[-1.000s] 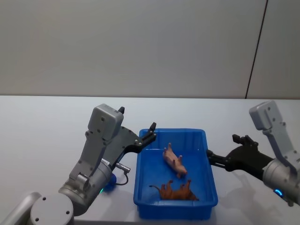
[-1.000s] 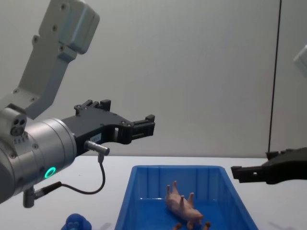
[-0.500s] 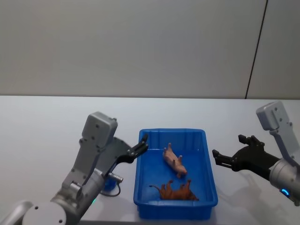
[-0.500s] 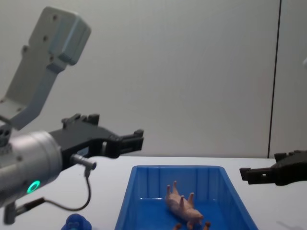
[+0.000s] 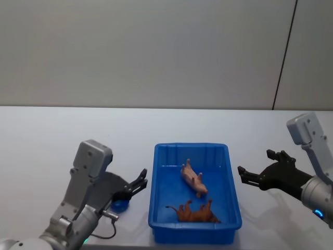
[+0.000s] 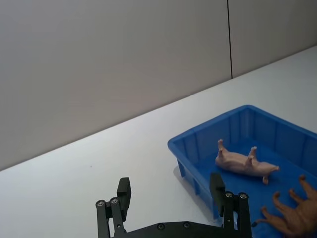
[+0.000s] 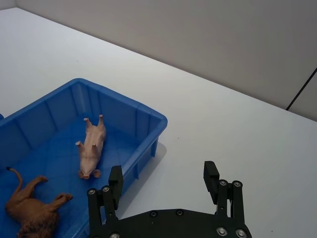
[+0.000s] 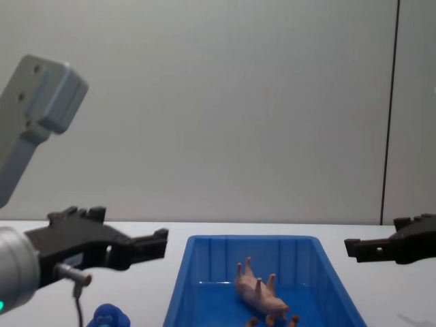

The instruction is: Pick up the two dolls from the table and place them into the box.

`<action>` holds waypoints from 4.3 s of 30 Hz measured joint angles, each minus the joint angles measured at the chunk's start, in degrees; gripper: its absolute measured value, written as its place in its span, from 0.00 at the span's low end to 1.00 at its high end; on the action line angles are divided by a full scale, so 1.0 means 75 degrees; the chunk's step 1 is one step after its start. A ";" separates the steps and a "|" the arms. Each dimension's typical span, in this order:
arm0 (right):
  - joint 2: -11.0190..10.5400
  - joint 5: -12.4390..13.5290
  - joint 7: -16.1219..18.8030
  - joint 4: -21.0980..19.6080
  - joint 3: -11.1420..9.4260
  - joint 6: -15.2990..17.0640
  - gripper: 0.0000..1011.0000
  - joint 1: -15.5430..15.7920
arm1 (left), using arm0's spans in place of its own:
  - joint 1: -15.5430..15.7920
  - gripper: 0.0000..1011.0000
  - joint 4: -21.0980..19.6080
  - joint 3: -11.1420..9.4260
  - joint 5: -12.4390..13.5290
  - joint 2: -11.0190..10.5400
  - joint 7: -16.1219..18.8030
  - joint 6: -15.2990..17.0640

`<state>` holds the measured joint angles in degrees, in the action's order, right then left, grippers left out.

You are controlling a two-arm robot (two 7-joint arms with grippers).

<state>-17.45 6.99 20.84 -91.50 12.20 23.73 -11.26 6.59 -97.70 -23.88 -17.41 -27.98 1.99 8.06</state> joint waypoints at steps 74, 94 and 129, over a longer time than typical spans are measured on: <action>-0.0018 0.0004 0.0011 0.0014 -0.0014 -0.0009 0.99 0.0000 | 0.1504 0.50 0.2971 0.0473 0.0405 0.0193 -0.3561 0.0513; -0.0018 0.0004 0.0011 0.0014 -0.0014 -0.0009 0.99 0.0001 | 0.2995 0.37 0.3527 0.0270 0.1452 0.1014 -0.4421 -0.0051; -0.0018 0.0004 0.0011 0.0014 -0.0014 -0.0009 0.99 0.0000 | 0.3669 0.99 0.4113 -0.0347 0.1513 0.1793 -0.4202 -0.1408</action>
